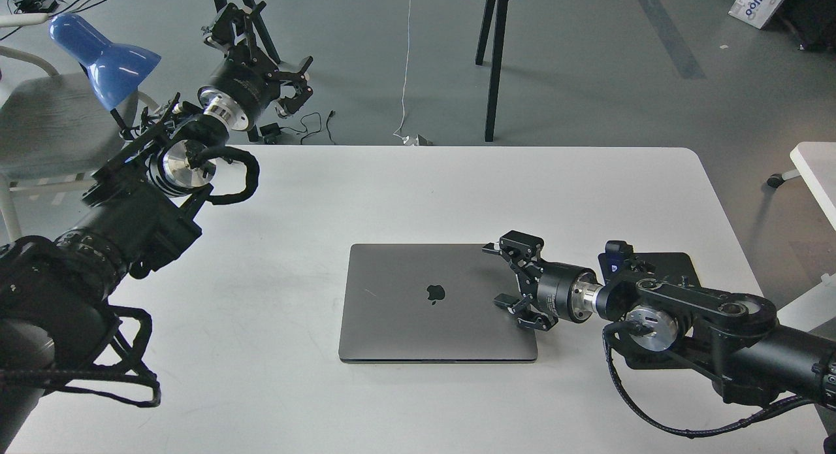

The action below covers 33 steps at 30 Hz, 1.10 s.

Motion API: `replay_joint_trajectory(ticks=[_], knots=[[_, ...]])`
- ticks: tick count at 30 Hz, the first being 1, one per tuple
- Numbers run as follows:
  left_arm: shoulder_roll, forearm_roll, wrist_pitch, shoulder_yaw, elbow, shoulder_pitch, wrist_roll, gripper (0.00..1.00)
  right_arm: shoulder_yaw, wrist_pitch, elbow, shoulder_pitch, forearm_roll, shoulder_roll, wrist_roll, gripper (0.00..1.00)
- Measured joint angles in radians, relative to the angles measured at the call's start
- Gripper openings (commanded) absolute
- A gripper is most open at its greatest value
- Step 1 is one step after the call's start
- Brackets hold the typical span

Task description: Close notebook with right arm

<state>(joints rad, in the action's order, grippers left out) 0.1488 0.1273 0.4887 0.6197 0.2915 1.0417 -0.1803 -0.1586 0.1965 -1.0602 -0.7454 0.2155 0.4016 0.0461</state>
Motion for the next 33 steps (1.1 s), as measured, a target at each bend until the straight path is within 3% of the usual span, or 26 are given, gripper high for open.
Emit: replay_joint_trajectory(ticks=[4,12,22,28,33], knots=[[0.000,0.000,0.000,0.000,0.000,0.000,0.000,1.00,-0.138,0.018,-0.034,0.006,-0.001,0.048,0.029,1.00],[0.000,0.000,0.000,0.000,0.000,0.000,-0.001,1.00,-0.524,0.105,-0.058,0.006,0.000,0.095,0.044,1.00],[0.000,0.010,0.000,0.011,0.000,0.000,-0.005,1.00,-0.782,0.138,0.096,-0.028,-0.054,0.052,0.045,1.00],[0.000,0.013,0.000,0.019,0.000,0.000,-0.005,1.00,-0.922,0.147,0.227,-0.034,-0.202,-0.018,0.037,1.00],[0.000,0.022,0.000,0.032,0.000,0.001,-0.005,1.00,-0.965,0.220,0.331,-0.038,-0.334,-0.037,0.029,1.00]])
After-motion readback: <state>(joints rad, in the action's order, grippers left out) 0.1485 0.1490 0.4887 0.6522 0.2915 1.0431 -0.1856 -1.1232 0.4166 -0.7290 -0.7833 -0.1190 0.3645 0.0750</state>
